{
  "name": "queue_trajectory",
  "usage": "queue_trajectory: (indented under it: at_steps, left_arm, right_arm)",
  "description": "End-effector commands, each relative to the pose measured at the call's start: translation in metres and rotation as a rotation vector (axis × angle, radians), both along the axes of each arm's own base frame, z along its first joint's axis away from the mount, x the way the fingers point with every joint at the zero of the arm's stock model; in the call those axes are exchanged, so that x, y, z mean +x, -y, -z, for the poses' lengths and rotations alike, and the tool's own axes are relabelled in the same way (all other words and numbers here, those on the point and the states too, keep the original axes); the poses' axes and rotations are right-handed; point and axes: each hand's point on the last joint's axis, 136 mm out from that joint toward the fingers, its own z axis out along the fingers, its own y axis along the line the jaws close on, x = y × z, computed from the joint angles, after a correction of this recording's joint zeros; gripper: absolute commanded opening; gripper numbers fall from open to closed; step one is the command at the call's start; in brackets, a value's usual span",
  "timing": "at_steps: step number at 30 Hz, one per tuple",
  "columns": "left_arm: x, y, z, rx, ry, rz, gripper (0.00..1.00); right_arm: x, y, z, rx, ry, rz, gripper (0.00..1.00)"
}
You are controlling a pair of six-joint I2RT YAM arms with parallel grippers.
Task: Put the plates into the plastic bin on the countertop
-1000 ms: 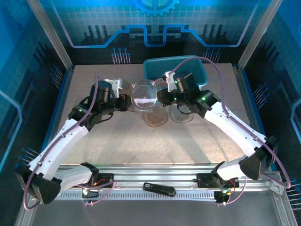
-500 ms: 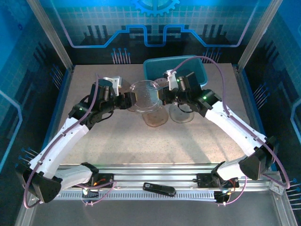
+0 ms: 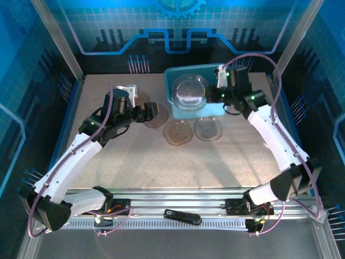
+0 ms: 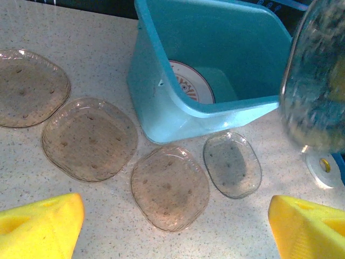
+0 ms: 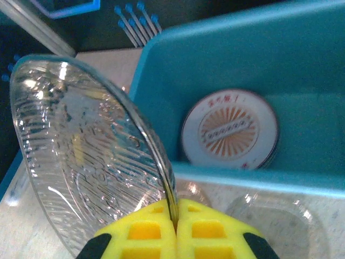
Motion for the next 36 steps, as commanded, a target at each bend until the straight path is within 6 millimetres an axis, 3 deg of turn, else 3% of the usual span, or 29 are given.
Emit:
queue_trajectory:
  at_steps: [1,8,14,22,29,31,32,36]
  left_arm:
    - [0.006,0.0,0.002,-0.015,-0.02,-0.016,0.89]
    - [-0.001,-0.013,0.023,0.009,-0.059,-0.053,0.9]
    - [0.005,-0.021,0.035,0.007,-0.09,-0.072,0.9]
    - [0.016,-0.017,0.048,0.016,-0.13,-0.064,0.9]
    - [0.023,-0.015,0.059,0.024,-0.159,-0.059,0.9]
    - [0.024,-0.015,0.06,0.028,-0.164,-0.058,0.9]
    - [0.025,-0.015,0.061,0.029,-0.166,-0.058,0.9]
    - [0.028,-0.017,0.066,0.038,-0.178,-0.068,0.9]
  right_arm:
    - [0.031,0.006,0.001,-0.006,-0.017,-0.016,0.0]
    - [0.094,-0.001,0.026,-0.054,-0.091,-0.061,0.0]
    - [0.124,-0.008,0.059,-0.048,-0.163,-0.082,0.0]
    - [0.134,-0.016,0.104,-0.047,-0.248,-0.116,0.0]
    - [0.14,-0.016,0.134,-0.043,-0.307,-0.129,0.0]
    - [0.14,-0.016,0.135,-0.042,-0.31,-0.131,0.0]
    - [0.142,-0.016,0.15,-0.042,-0.34,-0.132,0.0]
    - [0.144,-0.016,0.163,-0.046,-0.364,-0.134,0.0]
